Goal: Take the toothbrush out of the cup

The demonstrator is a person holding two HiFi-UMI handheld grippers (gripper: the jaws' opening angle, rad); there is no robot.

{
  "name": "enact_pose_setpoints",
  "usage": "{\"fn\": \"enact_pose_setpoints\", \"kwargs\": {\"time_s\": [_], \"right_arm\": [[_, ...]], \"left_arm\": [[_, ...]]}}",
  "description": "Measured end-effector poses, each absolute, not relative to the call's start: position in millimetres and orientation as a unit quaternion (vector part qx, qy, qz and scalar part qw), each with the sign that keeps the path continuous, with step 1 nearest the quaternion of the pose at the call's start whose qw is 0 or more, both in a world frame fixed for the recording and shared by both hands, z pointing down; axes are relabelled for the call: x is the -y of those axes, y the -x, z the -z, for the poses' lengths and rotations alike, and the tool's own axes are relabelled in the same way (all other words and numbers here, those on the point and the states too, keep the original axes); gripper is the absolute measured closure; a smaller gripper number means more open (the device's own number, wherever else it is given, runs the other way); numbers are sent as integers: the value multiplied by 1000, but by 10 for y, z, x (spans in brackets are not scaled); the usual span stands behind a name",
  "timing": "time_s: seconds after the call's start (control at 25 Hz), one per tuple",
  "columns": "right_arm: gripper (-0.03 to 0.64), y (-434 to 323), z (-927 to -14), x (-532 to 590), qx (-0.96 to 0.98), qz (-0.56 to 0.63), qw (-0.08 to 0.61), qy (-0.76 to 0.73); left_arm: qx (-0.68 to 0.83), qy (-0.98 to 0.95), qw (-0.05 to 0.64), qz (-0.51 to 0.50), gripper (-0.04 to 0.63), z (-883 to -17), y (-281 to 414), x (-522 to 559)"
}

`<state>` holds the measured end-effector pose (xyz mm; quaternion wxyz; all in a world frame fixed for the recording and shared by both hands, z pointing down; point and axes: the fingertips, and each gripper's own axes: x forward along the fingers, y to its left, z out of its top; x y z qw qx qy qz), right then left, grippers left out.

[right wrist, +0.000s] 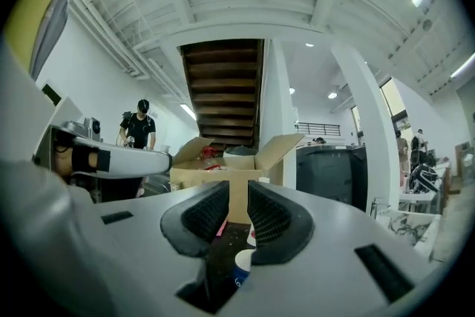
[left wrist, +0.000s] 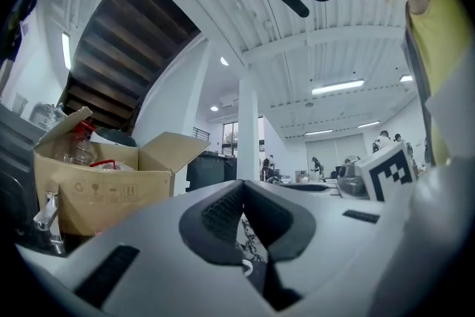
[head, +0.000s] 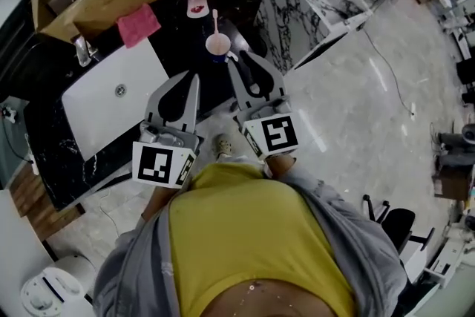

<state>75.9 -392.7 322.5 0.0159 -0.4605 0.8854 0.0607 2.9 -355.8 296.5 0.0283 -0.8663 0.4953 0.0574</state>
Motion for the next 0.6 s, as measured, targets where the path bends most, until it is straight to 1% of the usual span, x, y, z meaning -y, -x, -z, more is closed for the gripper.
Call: {"fn": "enact_pose_setpoints", "kwargs": {"time_s": [0.12, 0.28, 0.6], "right_arm": [[526, -754, -3335, 4175, -893, -50, 14, 447], [526, -764, -3543, 4457, -902, -41, -8, 429], [526, -699, -3872, 4841, -909, -14, -31, 416]], "left_arm": [[-512, 857, 21, -53, 595, -3048, -46, 3764], [-522, 851, 18, -46, 595, -3135, -88, 4003], [-528, 849, 4, -24, 595, -3330, -96, 4259]]}}
